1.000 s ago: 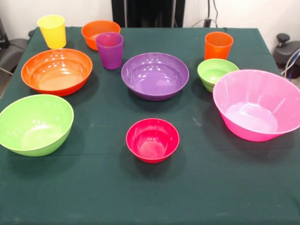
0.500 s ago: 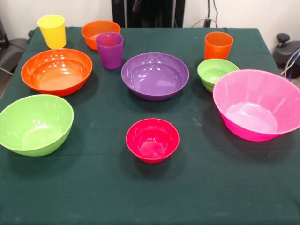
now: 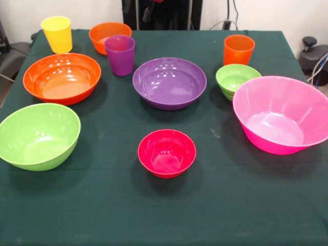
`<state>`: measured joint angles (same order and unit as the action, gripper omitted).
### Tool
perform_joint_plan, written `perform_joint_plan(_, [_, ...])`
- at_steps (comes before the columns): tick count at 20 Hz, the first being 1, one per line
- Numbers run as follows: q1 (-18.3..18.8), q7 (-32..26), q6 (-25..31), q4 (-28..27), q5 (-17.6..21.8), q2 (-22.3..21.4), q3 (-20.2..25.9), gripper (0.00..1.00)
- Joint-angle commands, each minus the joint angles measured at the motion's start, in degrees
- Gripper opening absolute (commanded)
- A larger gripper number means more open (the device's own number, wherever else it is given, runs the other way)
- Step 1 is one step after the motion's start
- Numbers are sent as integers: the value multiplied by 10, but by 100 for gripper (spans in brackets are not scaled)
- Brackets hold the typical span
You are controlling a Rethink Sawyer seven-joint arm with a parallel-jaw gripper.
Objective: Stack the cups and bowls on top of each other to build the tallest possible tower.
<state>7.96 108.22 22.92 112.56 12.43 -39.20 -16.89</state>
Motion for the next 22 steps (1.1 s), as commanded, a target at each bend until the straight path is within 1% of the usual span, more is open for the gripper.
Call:
perform_joint_plan(1, [12, 12, -28, 4, 35, 37, 73, 100])
perform_joint_plan(8, [21, 8, -36, 1, 50, 44, 74, 100])
perform_joint_plan(9, [27, 4, -33, -9, 52, 49, 77, 100])
perform_joint_plan(16, [57, -10, -37, -24, 69, 63, 92, 100])
perform_joint_plan(22, [64, -5, -41, -26, 84, 66, 98, 100])
